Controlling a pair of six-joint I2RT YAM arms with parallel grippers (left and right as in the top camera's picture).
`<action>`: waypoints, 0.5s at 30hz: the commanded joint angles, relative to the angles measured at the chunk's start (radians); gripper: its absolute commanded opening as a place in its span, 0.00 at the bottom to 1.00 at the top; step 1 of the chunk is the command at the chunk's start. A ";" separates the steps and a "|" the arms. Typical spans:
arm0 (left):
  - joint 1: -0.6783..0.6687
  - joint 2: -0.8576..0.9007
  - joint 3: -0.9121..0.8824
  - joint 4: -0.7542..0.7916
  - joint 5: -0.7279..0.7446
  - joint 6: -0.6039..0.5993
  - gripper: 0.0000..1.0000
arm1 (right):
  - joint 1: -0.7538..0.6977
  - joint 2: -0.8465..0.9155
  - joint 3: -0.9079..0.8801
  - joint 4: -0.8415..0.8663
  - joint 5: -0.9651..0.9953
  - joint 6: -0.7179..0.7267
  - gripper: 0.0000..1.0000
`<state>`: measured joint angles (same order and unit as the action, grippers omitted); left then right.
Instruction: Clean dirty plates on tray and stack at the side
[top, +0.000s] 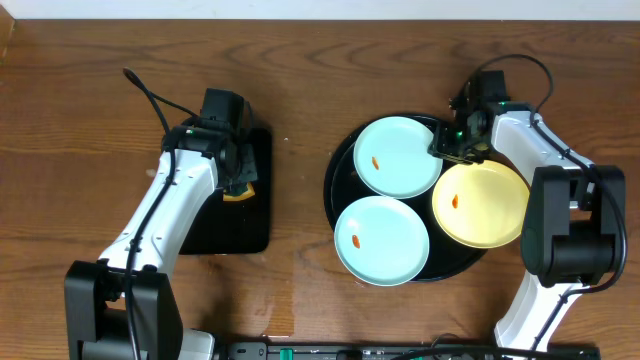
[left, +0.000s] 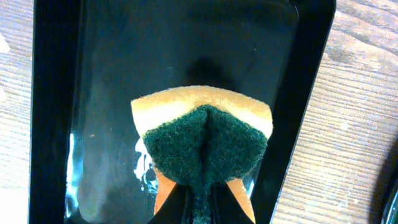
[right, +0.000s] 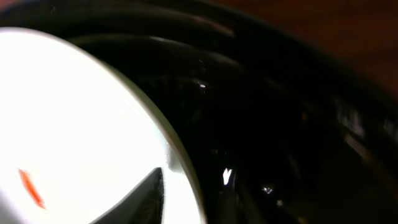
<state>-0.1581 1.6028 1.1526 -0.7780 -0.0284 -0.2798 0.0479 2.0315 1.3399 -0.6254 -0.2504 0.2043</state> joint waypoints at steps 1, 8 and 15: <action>0.002 -0.013 0.026 0.000 0.002 0.018 0.08 | 0.000 0.005 -0.007 0.017 0.028 -0.261 0.25; 0.002 -0.013 0.026 -0.002 0.002 0.018 0.08 | 0.000 0.014 -0.007 0.060 0.015 -0.393 0.18; 0.002 -0.013 0.026 -0.003 0.002 0.017 0.07 | 0.003 0.017 -0.008 0.060 0.038 -0.225 0.01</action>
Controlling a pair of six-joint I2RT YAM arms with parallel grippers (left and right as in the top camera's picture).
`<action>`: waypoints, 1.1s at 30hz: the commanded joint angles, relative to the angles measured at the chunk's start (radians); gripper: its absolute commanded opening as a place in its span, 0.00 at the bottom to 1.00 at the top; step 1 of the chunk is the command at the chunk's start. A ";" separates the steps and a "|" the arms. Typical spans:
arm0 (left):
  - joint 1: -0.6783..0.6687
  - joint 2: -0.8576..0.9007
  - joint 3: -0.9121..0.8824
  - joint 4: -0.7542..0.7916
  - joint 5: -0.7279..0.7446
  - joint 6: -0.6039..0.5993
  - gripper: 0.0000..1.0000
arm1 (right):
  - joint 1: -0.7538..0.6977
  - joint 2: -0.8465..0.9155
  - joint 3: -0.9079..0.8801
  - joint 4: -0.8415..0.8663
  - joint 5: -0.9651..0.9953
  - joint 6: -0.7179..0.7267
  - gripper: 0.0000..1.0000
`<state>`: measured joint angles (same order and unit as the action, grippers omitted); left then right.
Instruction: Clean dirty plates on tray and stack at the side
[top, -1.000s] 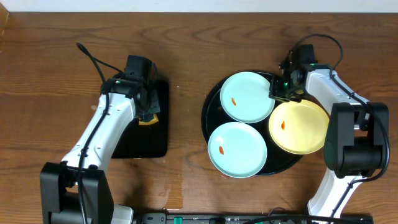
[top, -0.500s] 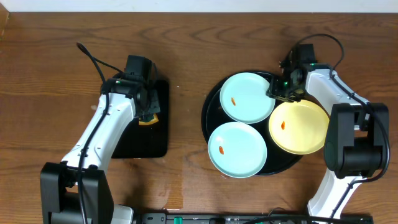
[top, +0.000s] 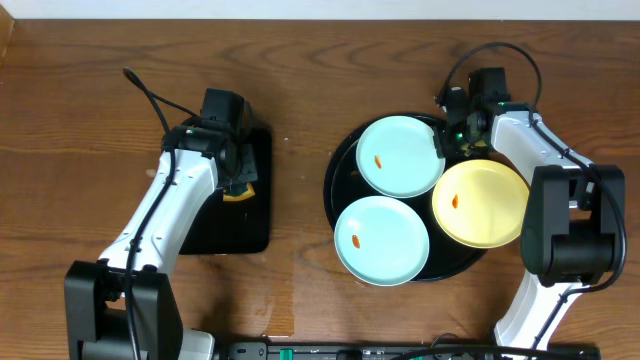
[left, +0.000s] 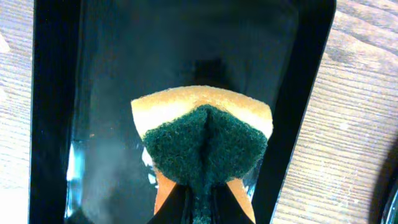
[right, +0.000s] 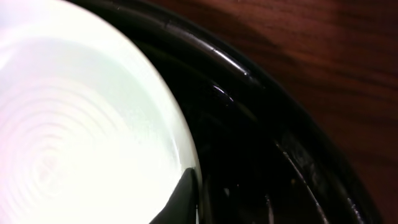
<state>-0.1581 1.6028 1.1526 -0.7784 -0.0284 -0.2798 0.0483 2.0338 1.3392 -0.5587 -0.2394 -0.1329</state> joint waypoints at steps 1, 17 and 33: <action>0.002 -0.013 0.026 -0.003 0.002 0.018 0.07 | 0.000 0.014 -0.007 -0.013 0.038 0.177 0.01; 0.002 -0.013 0.026 -0.006 0.002 0.018 0.07 | -0.002 0.014 -0.007 -0.114 0.198 0.473 0.01; 0.002 -0.013 0.026 -0.006 0.002 0.018 0.08 | -0.002 0.014 -0.007 -0.031 0.196 0.121 0.01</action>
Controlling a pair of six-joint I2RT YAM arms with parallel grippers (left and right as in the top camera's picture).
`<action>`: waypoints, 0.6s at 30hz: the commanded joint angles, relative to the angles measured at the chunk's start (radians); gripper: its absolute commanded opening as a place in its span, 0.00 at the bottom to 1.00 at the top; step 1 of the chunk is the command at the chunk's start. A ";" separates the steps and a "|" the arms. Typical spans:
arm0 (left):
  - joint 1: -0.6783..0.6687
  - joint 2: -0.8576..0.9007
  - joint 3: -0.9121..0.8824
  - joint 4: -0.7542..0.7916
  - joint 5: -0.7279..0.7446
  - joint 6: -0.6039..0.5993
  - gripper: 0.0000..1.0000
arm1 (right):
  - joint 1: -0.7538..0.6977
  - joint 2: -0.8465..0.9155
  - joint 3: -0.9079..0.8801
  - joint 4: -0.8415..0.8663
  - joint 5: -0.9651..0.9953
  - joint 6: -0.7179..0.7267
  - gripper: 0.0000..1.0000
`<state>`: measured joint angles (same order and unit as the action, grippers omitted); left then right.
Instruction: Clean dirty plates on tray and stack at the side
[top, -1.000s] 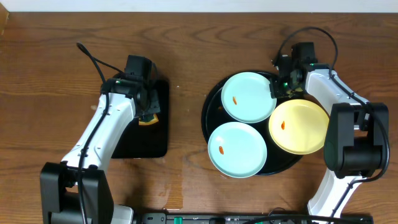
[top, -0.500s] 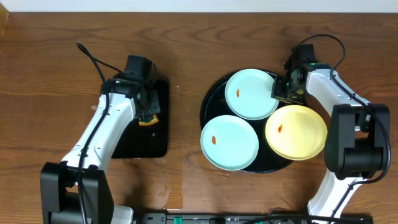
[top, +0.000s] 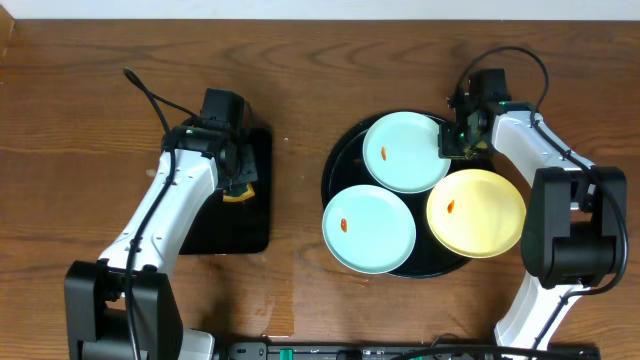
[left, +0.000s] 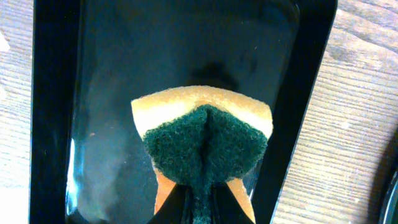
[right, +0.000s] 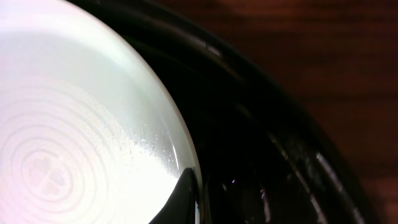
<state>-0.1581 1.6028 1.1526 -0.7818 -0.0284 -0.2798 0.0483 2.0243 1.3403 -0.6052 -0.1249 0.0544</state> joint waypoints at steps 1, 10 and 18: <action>0.002 -0.013 0.026 -0.003 0.002 0.018 0.07 | -0.002 0.023 -0.008 0.019 0.075 -0.066 0.01; 0.002 -0.013 0.024 0.000 -0.011 0.066 0.07 | -0.002 0.013 -0.008 -0.003 0.038 0.002 0.32; 0.002 0.053 -0.074 0.125 -0.043 0.069 0.07 | -0.002 -0.097 -0.007 -0.009 0.038 0.001 0.44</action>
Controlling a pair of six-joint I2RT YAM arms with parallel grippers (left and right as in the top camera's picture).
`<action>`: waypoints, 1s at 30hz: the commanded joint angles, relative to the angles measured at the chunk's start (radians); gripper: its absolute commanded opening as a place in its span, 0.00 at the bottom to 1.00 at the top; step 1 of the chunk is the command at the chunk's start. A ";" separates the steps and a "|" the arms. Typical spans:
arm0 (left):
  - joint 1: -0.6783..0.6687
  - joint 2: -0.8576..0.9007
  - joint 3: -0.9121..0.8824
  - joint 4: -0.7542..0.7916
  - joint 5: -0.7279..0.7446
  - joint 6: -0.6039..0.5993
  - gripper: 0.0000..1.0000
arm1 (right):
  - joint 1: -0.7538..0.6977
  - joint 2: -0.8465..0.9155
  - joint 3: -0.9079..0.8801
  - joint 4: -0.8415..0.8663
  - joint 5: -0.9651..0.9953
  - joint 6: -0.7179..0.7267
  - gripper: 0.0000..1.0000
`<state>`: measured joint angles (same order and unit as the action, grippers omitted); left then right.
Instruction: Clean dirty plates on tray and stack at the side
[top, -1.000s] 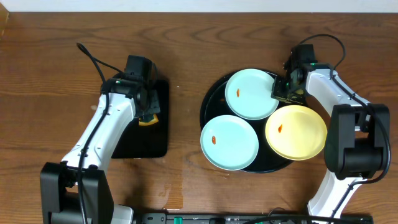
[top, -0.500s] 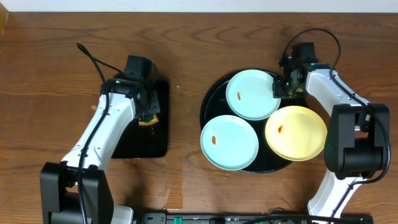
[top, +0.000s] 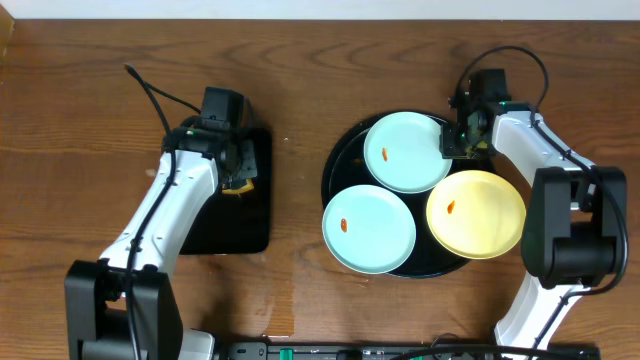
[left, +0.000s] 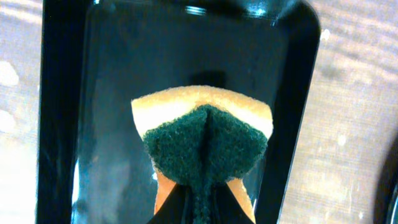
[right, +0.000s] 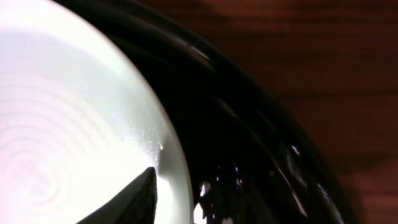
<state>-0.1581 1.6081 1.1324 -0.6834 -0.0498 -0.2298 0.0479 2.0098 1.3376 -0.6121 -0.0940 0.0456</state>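
A round black tray carries three plates, each with an orange smear: an upper light-blue plate, a lower light-blue plate and a yellow plate. My right gripper is at the upper blue plate's right rim. In the right wrist view that plate fills the left, one finger lies over it, and the rim shows between the parted jaws of the gripper. My left gripper is shut on a yellow-and-green sponge over the black rectangular tray.
The rectangular tray's floor looks wet and shiny, and its far end shows in the left wrist view. Bare wood lies between the two trays. A black cable trails behind the left arm. The yellow plate overhangs the round tray's right edge.
My right gripper's finger stood at the blue plate's rim and now lies further in over the plate, the jaws parted. My left gripper with the sponge has shifted toward the rectangular tray's far end.
At first my right gripper was at the upper blue plate's rim and my left held the sponge over the rectangular tray. By 0.6 s ago the round tray and plates had turned slightly clockwise. Now the right jaws are parted, and the sponge is still held.
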 joint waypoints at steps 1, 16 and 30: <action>0.002 0.066 -0.068 0.043 -0.021 0.019 0.07 | -0.002 -0.096 -0.005 -0.005 0.007 0.010 0.45; 0.002 0.225 -0.081 0.101 0.009 0.019 0.07 | -0.002 -0.134 -0.006 -0.042 0.007 0.010 0.56; 0.002 0.107 0.104 -0.110 0.013 0.018 0.07 | -0.005 -0.029 -0.006 -0.036 0.006 0.002 0.52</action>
<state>-0.1581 1.7672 1.2026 -0.7841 -0.0357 -0.2276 0.0471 1.9575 1.3338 -0.6533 -0.0929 0.0483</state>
